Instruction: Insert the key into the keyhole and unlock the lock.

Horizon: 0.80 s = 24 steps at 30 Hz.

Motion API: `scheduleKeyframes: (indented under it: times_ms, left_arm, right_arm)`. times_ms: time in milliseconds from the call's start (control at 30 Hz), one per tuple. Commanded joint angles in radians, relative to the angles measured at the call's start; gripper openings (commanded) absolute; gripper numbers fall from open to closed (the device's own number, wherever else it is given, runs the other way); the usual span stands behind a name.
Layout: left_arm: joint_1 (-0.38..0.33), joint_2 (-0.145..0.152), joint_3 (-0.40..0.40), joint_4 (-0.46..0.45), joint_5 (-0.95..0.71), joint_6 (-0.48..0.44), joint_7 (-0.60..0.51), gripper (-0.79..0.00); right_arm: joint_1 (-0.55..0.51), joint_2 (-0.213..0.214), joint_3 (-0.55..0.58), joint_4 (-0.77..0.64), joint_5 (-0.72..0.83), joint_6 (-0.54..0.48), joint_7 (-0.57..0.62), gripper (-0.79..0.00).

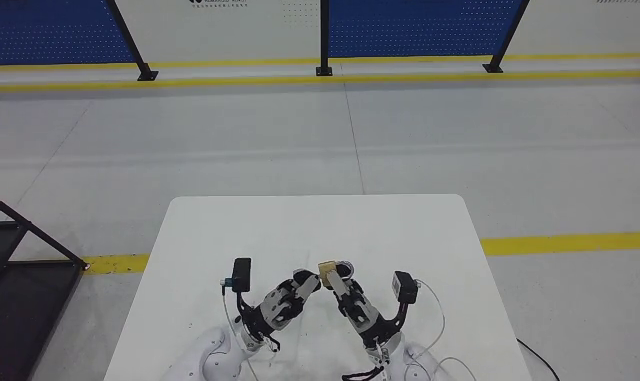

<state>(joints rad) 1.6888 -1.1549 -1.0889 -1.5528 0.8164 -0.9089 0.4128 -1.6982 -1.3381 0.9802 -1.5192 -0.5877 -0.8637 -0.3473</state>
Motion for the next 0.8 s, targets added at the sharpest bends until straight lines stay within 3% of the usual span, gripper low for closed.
scheduleKeyframes:
  times_ms: [0, 300, 767]
  left_arm:
    - [0.003, -0.002, -0.001, -0.002, 0.056, 0.019, 0.038, -0.785]
    - [0.015, -0.011, 0.000, 0.004, 0.284, 0.129, 0.217, -0.785]
    - [0.026, -0.009, 0.007, -0.005, 0.633, 0.399, 0.433, -0.785]
  right_arm:
    - [-0.002, 0.001, 0.001, -0.003, 0.004, 0.005, 0.007, -0.785]
    - [-0.011, 0.003, 0.007, -0.015, 0.025, 0.026, 0.027, -0.785]
    - [-0.015, 0.006, 0.011, -0.026, 0.054, 0.054, 0.061, -0.785]
